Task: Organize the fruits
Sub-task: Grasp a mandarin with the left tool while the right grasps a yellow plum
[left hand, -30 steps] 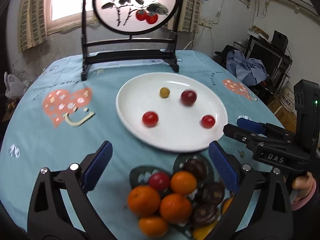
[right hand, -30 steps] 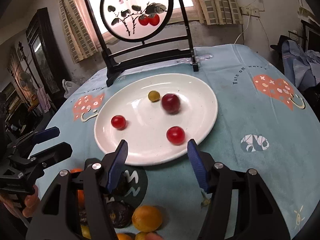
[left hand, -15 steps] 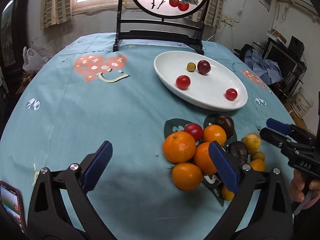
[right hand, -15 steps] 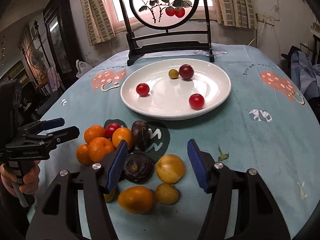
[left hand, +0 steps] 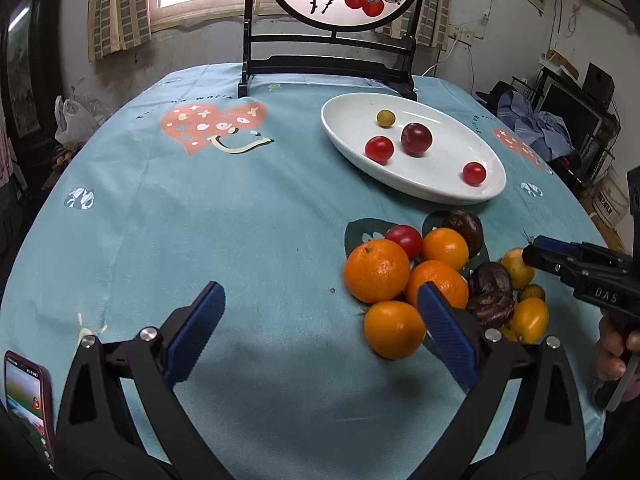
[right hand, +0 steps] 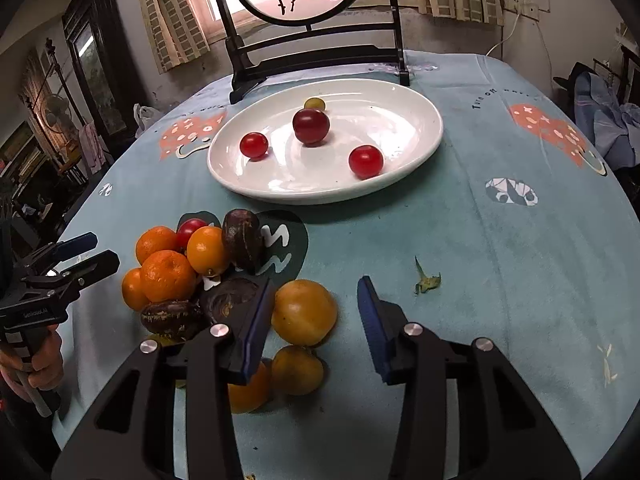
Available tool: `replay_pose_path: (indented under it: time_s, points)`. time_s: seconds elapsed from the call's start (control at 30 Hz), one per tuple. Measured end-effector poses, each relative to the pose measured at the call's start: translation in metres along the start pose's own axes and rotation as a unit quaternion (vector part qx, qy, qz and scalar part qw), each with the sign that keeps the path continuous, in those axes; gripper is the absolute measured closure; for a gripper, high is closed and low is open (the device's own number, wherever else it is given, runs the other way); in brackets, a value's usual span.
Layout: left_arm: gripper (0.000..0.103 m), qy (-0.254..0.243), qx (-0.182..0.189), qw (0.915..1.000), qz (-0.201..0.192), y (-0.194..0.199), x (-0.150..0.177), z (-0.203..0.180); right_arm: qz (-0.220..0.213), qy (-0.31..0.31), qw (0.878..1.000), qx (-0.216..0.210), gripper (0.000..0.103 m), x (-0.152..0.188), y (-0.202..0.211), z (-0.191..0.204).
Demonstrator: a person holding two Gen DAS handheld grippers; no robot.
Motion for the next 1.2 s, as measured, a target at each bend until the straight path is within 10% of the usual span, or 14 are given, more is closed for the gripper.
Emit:
replay_pose_path:
  time_s: [0.63, 1.2]
  points:
    - [0.007, -0.080, -0.006, 0.9968, -0.001, 0.000, 0.020, -0.020, 0.018, -0.007, 1.000, -0.021, 0.070, 0.010, -0.008, 0.005]
    - [0.055, -0.118, 0.032, 0.9913, 0.050, -0.019, 0.028, -0.036, 0.004, -0.022, 1.000, -0.009, 0.070, 0.011, 0.002, 0.000]
Point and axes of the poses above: each gripper's, at about its wrist camera, not at the fingertips, and y roughly against the way its jaws point, z to its left, x to its underside, the point moved 1 cm from there along -y, roughly the way its jaws point, and after that the axes turned 9 degrees about y, right-handed, at the moved point
